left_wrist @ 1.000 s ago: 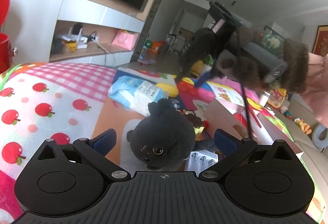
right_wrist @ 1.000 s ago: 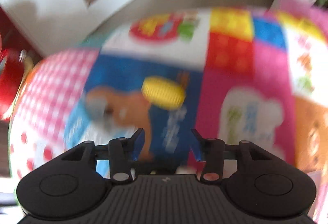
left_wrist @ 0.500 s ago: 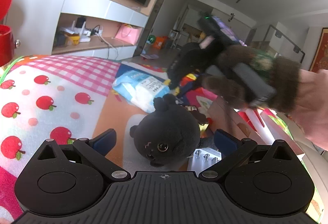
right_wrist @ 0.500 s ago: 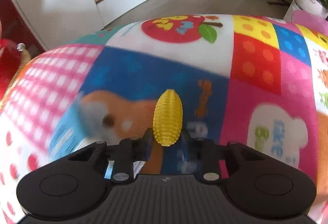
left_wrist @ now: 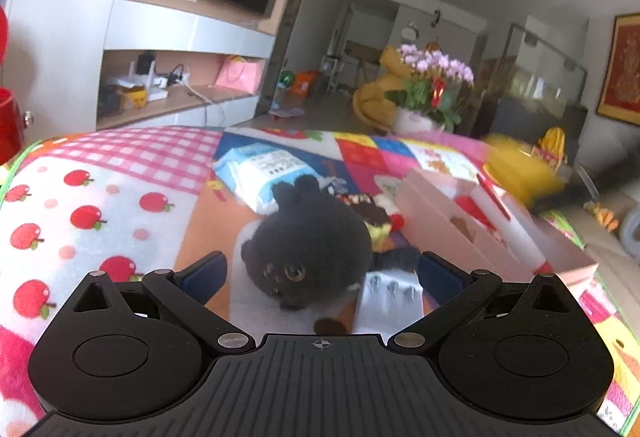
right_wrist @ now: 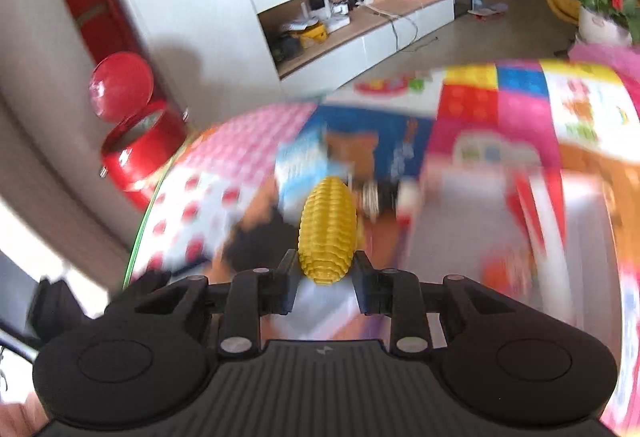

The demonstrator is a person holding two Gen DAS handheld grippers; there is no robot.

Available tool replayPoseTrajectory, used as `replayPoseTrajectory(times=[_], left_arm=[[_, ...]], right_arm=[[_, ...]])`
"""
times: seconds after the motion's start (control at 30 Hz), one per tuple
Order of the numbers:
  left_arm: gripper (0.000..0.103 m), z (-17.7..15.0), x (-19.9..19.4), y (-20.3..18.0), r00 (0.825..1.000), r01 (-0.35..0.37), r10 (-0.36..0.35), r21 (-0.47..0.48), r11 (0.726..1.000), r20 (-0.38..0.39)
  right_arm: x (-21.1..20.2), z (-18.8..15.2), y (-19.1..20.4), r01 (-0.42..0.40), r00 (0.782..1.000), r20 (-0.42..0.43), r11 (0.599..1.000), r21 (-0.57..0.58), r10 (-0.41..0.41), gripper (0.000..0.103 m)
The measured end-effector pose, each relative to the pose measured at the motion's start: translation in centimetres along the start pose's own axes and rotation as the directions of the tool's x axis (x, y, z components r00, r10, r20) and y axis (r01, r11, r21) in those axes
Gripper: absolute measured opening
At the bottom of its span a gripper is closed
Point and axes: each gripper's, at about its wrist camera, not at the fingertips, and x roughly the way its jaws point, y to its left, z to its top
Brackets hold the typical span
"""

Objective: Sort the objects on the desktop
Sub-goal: 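Carry the corn toy to the pink box and set it on the mat beside it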

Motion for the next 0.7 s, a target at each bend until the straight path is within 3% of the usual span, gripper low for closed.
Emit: replayPoseTrajectory(times=[0.1, 0.23, 0.33, 0.53, 0.6, 0.67, 0.7], left_arm=[[0.103, -0.2, -0.3, -1.3, 1.000, -0.002, 0.003, 0.012, 1.000, -0.024], [0.103, -0.2, -0.9, -3.0, 0.999, -0.020, 0.024, 0.082, 0.996, -0.044], [0.103, -0.3, -1.4, -3.6, 0.997, -0.051, 0.057, 0.118, 0.992, -0.055], [0.103, -0.9, -1.6, -3.7, 0.990, -0.085, 0.101, 0.153, 0.985, -0.100], [0.103, -0.9, -1.6, -3.9, 0.989, -0.087, 0.106, 0.173, 0.981, -0.106], [0.103, -1.0, -1.4, -3.9, 0.987, -0.084, 0.106, 0.183, 0.980, -0.117], [0.103, -1.1, -1.2, -4.0, 0.987, -0.078, 0.103, 0.186, 0.979, -0.125]], right_arm=[[-0.5, -5.6, -1.8, -0.031, 0.999, -0.032, 0.996, 0.082, 0.034, 0.028], [1.3, -10.0, -4.0, 0.003, 1.000, -0.016, 0.988, 0.157, 0.000, 0.028], [2.5, -10.3, -5.0, 0.005, 1.000, 0.024, 0.988, 0.154, -0.009, 0.030], [5.0, -7.1, -5.2, -0.009, 0.992, 0.124, 0.990, 0.143, -0.009, 0.033], [5.1, -7.2, -5.0, 0.010, 0.989, 0.145, 0.992, 0.127, -0.029, 0.042], [4.4, -8.0, -4.6, 0.027, 0.985, 0.168, 0.995, 0.098, -0.043, 0.063], [3.9, -8.7, -4.6, 0.036, 0.983, 0.176, 0.996, 0.085, -0.050, 0.065]])
